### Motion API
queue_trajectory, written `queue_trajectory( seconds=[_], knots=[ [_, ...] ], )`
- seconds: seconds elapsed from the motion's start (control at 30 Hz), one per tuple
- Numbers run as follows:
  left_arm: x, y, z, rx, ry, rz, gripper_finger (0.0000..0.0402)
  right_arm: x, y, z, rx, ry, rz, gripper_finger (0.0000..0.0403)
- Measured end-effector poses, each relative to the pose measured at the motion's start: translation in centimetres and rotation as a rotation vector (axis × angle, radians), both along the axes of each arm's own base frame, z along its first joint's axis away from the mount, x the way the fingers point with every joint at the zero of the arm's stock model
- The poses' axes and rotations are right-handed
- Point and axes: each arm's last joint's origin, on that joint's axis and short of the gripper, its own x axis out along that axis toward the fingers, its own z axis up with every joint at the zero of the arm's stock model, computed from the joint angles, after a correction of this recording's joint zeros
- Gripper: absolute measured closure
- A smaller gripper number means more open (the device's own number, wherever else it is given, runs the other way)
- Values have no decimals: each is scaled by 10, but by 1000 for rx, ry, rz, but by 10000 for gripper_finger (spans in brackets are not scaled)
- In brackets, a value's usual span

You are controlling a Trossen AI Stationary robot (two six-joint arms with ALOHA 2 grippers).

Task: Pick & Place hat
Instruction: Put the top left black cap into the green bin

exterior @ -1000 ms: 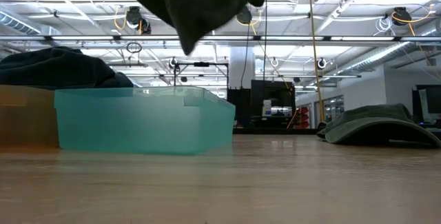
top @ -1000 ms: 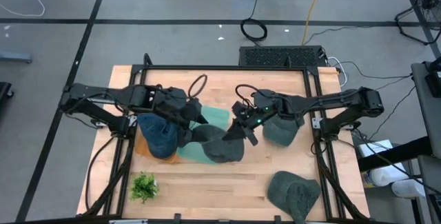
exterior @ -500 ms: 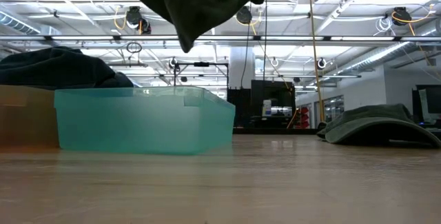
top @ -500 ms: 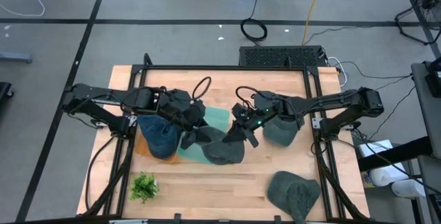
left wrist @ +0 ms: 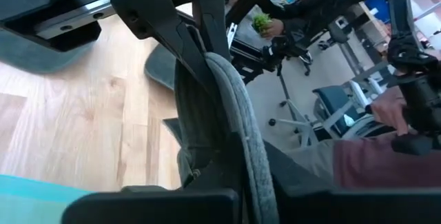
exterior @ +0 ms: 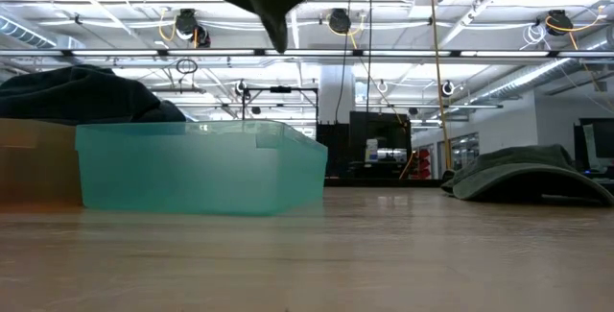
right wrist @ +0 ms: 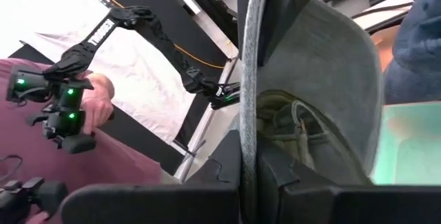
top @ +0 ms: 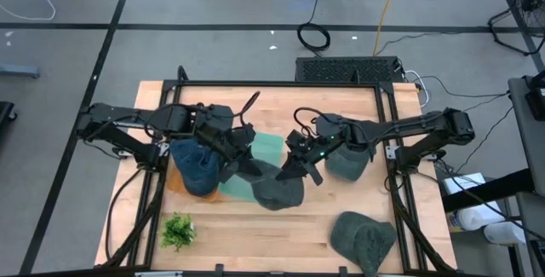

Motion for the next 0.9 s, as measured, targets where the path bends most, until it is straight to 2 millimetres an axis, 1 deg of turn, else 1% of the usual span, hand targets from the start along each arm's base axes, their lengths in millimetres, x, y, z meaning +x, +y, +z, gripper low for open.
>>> queue_trajectory(
  seconds=[0.13, 0.23, 0.3, 0.4, 0.53, 0.63, 0.7, 0.8, 0.9],
  knots=[
    [0, 3, 0, -2, -1, 10, 393, 1, 2, 3, 36, -13, -15, 376],
    [-3, 5, 5, -20, -14, 7, 394, -5, 0, 12, 41, -48, -9, 342],
    [-4, 6, 9, -34, -38, 2, 394, -13, 0, 23, 29, -94, -15, 312],
    [-13, 4, 17, -55, -66, -11, 394, -30, -3, 42, 7, -172, -55, 269],
    [-27, 3, 33, -48, -154, -11, 394, -54, -6, 68, -72, -311, -111, 227],
    [-39, 4, 52, -53, -288, -1, 394, -70, -8, 79, -162, -375, -164, 209],
    [-45, 5, 69, -71, -437, -1, 394, -79, -10, 83, -214, -384, -223, 202],
    [-54, 5, 93, -85, -666, -1, 394, -83, -13, 87, -235, -390, -328, 200],
    [-60, 6, 112, -75, -900, 12, 394, -85, -14, 91, -275, -436, -367, 201]
  ],
)
